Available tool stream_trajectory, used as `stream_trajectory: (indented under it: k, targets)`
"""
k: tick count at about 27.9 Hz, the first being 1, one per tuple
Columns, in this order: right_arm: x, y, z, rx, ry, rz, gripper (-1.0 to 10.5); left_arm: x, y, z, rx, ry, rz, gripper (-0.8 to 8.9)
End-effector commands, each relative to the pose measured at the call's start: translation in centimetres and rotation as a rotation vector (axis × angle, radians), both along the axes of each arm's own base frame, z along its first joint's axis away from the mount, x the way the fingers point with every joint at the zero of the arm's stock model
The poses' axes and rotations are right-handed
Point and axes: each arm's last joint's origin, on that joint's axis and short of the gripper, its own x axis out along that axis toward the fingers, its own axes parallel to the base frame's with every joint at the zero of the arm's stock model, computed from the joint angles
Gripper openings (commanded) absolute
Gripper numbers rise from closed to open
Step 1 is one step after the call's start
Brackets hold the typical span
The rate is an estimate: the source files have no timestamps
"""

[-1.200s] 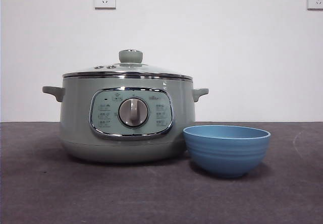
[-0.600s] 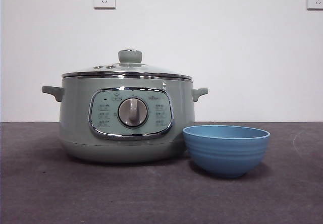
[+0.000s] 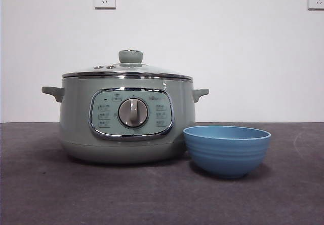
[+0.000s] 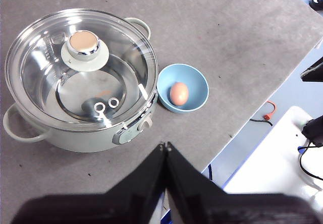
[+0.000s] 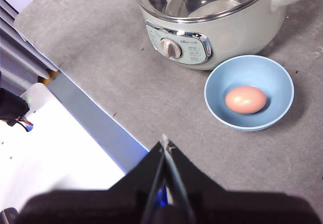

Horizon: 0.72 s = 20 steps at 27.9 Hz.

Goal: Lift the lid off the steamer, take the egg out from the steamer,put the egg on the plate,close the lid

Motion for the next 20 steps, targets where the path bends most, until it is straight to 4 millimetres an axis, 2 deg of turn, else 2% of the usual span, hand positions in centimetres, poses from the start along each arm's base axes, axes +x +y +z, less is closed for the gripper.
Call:
stream_trajectory:
  k: [1, 5, 10, 13, 17, 20]
  targets:
    - [0.0, 0.0, -0.2, 0.000, 0.004, -0.004, 0.0, 0.0, 0.0, 0.0, 0.000, -0.009, -0.001, -0.04]
    - [0.0, 0.0, -0.2, 0.000, 0.004, -0.004, 0.0, 0.5, -0.1, 0.6, -0.019, -0.093, 0.016, -0.04]
    - [0.0, 0.0, -0.2, 0.000, 0.005, -0.004, 0.0, 1.9, 0.3, 2.9, -0.058, -0.498, 0.005, -0.03]
    - [0.0, 0.0, -0.2, 0.000, 0.005, -0.004, 0.0, 1.7, 1.0, 3.2, -0.144, -0.702, -0.013, -0.04]
    - [0.0, 0.0, -0.2, 0.000, 0.005, -0.004, 0.0, 0.9, 2.7, 1.0, -0.188, -0.890, 0.033, -0.03]
    - [0.0, 0.0, -0.2, 0.000, 0.005, -0.004, 0.0, -0.3, 4.1, -2.5, -0.158, -0.939, 0.116, -0.03]
